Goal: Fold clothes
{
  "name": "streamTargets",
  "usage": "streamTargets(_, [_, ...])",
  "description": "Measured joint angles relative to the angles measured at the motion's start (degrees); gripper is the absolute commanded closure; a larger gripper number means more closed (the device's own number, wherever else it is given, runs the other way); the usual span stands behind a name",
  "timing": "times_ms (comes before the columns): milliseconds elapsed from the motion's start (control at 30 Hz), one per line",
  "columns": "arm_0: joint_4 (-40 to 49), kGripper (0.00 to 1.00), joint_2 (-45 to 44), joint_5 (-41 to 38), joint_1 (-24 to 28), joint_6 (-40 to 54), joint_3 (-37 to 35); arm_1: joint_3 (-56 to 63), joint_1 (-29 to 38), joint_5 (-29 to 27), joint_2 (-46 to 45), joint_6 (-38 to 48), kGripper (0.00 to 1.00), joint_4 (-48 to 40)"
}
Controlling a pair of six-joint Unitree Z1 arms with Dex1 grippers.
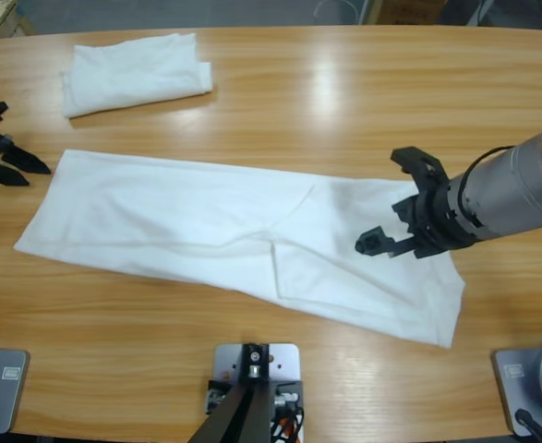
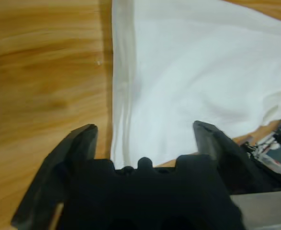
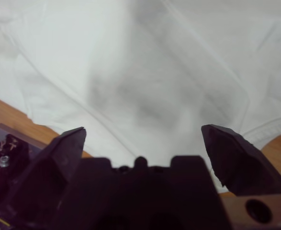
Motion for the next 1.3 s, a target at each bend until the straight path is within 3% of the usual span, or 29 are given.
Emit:
streamTargets(100, [0.4,0.000,0.9,-1.7,2.2,1.0,-0.1,0.1,0.0,0.5,0.2,-0.1,0.004,-0.8])
streamTargets(200, [5.3,0.000,1.0,-4.4,3.1,9.3,-3.4,0.1,0.0,1.2,0.5,-0.5,0.004,-1.5])
streamTargets(333, [8.7,0.002,2.4,-2.3,3.0,17.0,-7.0,0.1,0.0,1.9,0.8,-1.2,0.004,-1.6])
streamTargets(533, [10.2,0.018,7.8,2.1,1.6,20.7,-7.1,0.1,0.0,2.3,1.8,-1.3,0.004,-2.7])
streamTargets(700, [11.7,0.025,8.7,4.1,-3.8,21.7,-7.6,-0.1,0.0,2.3,2.8,-1.3,0.004,-3.3])
streamTargets(767, [12.0,0.113,8.8,4.2,-4.8,22.1,-7.7,-0.1,0.0,2.3,2.8,-1.3,0.004,-3.4])
streamTargets(933, [12.3,0.220,9.1,4.2,-5.0,23.1,-7.9,-0.1,0.0,2.3,3.0,-1.3,0.004,-3.8])
streamTargets(1033, [12.5,0.211,9.8,4.1,-5.0,23.2,-8.0,-0.1,0.0,2.3,3.0,-1.4,0.004,-4.0])
streamTargets(1133, [12.8,0.081,10.4,4.1,-5.1,23.1,-8.9,-0.1,0.0,2.3,3.1,-1.4,0.004,-4.4])
streamTargets(1300, [13.3,0.078,11.0,4.1,-5.8,22.7,-10.1,-0.1,0.0,2.3,3.1,-1.4,0.004,-4.4])
